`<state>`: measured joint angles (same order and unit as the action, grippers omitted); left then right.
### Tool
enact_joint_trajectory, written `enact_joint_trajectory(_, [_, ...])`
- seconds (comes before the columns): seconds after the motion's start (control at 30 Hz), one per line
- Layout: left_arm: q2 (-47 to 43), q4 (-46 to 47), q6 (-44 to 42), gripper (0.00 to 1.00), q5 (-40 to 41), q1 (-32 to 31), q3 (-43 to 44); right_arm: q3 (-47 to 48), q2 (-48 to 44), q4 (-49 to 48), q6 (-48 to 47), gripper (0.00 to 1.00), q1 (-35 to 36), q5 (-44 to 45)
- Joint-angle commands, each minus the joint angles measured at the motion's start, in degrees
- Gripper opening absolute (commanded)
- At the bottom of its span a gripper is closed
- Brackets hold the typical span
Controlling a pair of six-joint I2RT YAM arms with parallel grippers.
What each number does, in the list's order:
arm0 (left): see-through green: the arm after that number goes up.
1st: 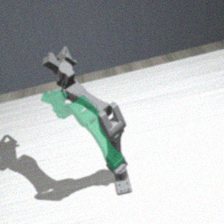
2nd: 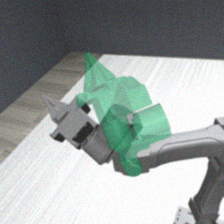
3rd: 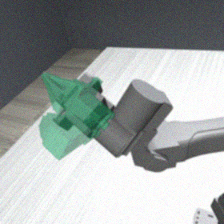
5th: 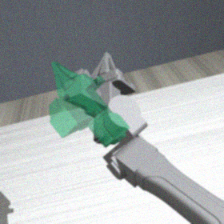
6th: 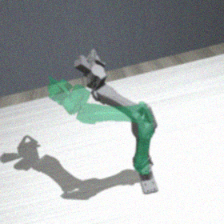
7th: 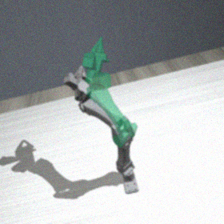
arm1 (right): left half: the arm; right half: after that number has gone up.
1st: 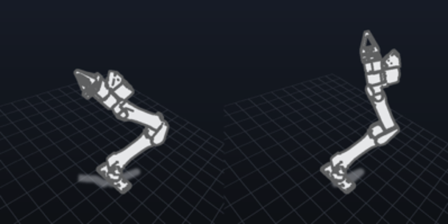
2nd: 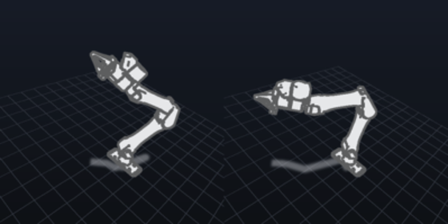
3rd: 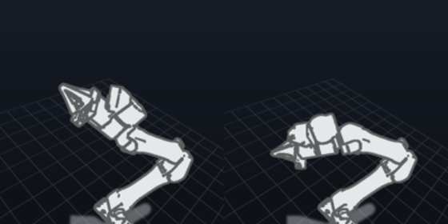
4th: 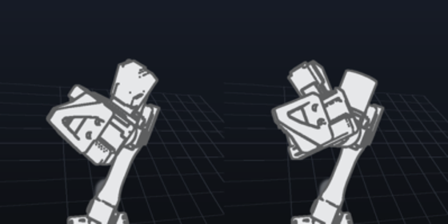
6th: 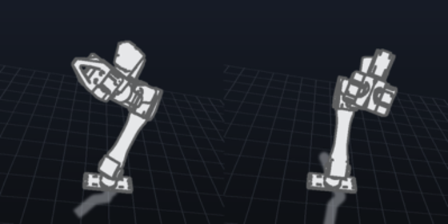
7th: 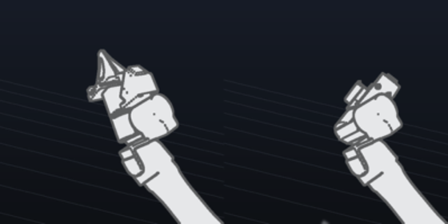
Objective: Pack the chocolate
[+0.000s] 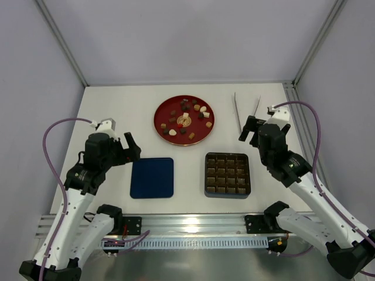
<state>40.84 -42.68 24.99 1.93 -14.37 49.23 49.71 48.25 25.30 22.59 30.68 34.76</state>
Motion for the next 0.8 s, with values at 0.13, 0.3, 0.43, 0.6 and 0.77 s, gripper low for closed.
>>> enact_joint_trajectory(0.13, [0.2,2.1,-0.8,1.0,-0.5,0.0,0.3,5.6,4.1,0.5,-3.9,1.0,0.0,-3.6])
enact_joint_trajectory(0.3, [0.6,2.0,-0.8,1.0,-0.6,0.0,0.5,15.8,15.2,2.6,-6.4,1.0,-8.9,-13.1])
enact_joint_trajectory(0.43, [0.1,1.9,-0.6,1.0,-0.4,0.0,0.3,24.2,28.6,0.3,-7.0,1.0,-20.7,-20.9])
enact_joint_trajectory(0.6, [-0.1,1.8,-0.7,1.0,-0.2,0.1,0.3,35.0,42.1,0.6,-7.7,1.0,-25.3,-25.7])
enact_joint_trajectory(0.77, [-0.4,2.0,-0.6,1.0,-0.1,0.0,0.2,37.4,51.9,0.0,-9.2,1.0,-25.7,-29.5])
